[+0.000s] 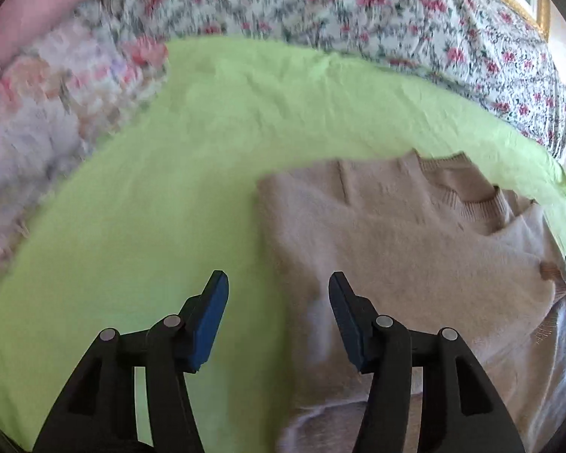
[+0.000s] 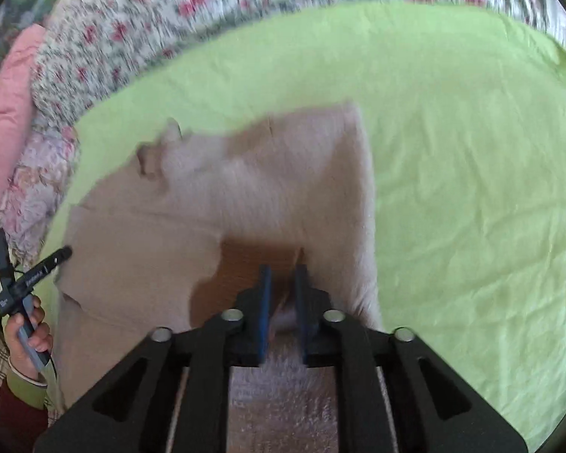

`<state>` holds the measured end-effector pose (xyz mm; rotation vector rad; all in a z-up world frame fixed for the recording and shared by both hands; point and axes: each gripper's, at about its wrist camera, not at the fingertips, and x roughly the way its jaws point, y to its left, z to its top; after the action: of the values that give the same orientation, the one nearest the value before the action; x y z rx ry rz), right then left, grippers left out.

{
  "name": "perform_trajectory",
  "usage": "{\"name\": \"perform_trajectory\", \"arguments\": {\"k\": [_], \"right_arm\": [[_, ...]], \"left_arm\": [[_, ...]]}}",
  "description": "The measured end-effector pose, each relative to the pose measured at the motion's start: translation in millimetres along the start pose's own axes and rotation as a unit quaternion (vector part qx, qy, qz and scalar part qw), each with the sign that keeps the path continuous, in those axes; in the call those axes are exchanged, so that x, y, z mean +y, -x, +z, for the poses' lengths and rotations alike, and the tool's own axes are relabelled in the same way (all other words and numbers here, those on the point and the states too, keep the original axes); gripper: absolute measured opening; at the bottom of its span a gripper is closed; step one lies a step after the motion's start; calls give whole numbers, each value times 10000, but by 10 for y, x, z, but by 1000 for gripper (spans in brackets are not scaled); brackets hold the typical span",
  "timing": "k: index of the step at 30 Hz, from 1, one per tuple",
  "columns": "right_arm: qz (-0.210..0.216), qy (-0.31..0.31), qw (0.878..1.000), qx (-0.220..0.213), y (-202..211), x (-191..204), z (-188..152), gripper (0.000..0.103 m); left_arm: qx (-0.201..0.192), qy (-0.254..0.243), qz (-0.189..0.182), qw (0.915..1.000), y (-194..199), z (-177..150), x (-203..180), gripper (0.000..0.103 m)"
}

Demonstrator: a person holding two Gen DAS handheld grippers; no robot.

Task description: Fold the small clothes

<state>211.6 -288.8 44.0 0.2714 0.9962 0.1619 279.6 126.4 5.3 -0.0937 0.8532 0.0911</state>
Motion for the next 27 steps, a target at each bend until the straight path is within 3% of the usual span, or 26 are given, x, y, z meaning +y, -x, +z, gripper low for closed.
{"name": "perform_trajectory", "arguments": {"k": [1, 2, 6, 8, 9, 14, 17, 19, 21, 22, 23, 25, 27], "right_arm": [[-27, 80, 9999, -114, 33, 3, 73, 46], [-62, 220, 9995, -195, 21, 38, 180, 50], [-23, 1064, 9943, -120, -280, 313, 724, 50], [-153, 1503, 9885, -9, -513, 454, 954, 50], [-179, 1628, 9865, 36, -601, 483, 1031, 50], [-114, 2231, 9735, 485, -1110, 620, 1180, 55], [-233, 2538, 9630, 877, -1350, 617, 1096, 55], [-412, 2795, 9552, 883, -1449, 610, 994, 55], [-510, 2797, 9551, 833, -1447, 594, 961, 42], [-661, 2743, 9562, 774, -1429, 572, 975, 10], [-607, 2511, 9638, 654, -1346, 524, 1029, 7], [-770, 2296, 9699, 256, -1172, 470, 1092, 6], [-855, 1702, 9815, -167, -982, 286, 1182, 6]], "left_arm": [[-55, -73, -79, 9999, 28, 74, 2, 56], [-73, -147, -156, 9997, 34, 143, -15, 58], [20, -713, -289, 9970, -164, 454, -269, 67], [61, -1087, -76, 9940, -365, 598, -425, 81], [94, -1167, -52, 9931, -422, 633, -459, 81], [438, -1408, -158, 9889, -893, 875, -538, 81], [823, -1606, -247, 9833, -1163, 892, -604, 81], [1011, -1673, -432, 9798, -1286, 859, -630, 80], [913, -1655, -677, 9796, -1279, 840, -629, 53], [848, -1652, -800, 9794, -1245, 826, -641, 31], [720, -1696, -604, 9810, -1211, 818, -665, 13], [520, -1753, -222, 9829, -1159, 811, -712, 10], [386, -1661, 8, 9854, -1161, 795, -732, 10]]}}
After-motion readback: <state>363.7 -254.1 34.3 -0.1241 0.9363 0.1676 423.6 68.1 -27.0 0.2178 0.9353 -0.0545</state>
